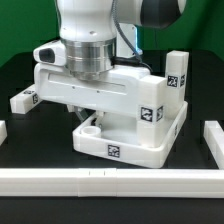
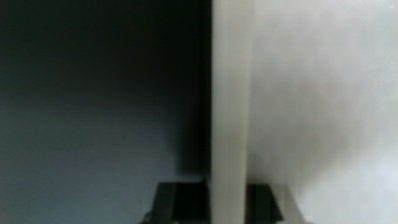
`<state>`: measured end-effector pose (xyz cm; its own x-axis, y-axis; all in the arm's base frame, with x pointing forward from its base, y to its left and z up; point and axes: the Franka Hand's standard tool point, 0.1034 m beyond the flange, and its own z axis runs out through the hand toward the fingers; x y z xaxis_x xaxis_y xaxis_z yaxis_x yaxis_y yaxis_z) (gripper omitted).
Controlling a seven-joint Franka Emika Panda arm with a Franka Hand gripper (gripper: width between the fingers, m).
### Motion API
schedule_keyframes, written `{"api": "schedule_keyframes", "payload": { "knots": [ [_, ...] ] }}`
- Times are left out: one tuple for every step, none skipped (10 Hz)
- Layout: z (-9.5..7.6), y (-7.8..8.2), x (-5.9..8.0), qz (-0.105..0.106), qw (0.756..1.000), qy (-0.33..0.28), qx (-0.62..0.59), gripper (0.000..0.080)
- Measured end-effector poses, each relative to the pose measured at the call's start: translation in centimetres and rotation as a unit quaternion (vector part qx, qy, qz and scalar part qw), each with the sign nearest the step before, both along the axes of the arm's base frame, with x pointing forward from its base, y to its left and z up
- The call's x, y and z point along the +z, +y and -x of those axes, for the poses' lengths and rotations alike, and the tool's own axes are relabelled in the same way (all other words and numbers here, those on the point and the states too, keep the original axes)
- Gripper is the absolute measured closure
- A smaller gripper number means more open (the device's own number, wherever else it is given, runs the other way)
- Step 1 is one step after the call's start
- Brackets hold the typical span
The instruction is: Assemble desk
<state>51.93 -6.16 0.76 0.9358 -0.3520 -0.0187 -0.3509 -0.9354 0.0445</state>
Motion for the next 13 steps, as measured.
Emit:
{"api": "schedule_keyframes", "payload": {
  "knots": [
    [-0.2,0.3,0.0,0.001,1.000,0.000,0.024,0.0732],
    [-0.3,0.6,0.0,0.001,0.999,0.000,0.047,0.0732],
    [-0.3,0.5,0.0,0.002,0.997,0.000,0.077,0.0732],
    [-0.3,0.4,0.0,0.002,0.995,0.001,0.095,0.0732],
    [-0.3,0.3,0.0,0.002,0.991,0.003,0.132,0.0732],
    [-0.3,0.2,0.0,0.004,0.987,0.005,0.161,0.0732],
    [-0.3,0.2,0.0,0.003,0.985,0.006,0.175,0.0732],
    [-0.5,0.7,0.0,0.006,0.979,0.008,0.202,0.0732],
    [-0.8,1.3,0.0,0.007,0.973,0.009,0.229,0.0732],
    [-1.3,1.8,0.0,0.007,0.971,0.007,0.241,0.0732],
    [-1.6,2.1,0.0,0.009,0.962,0.008,0.271,0.0732],
    [-1.8,2.3,0.1,0.011,0.952,0.010,0.305,0.0732],
    [-1.7,2.1,0.1,0.010,0.945,0.012,0.328,0.0732]
  ]
}}
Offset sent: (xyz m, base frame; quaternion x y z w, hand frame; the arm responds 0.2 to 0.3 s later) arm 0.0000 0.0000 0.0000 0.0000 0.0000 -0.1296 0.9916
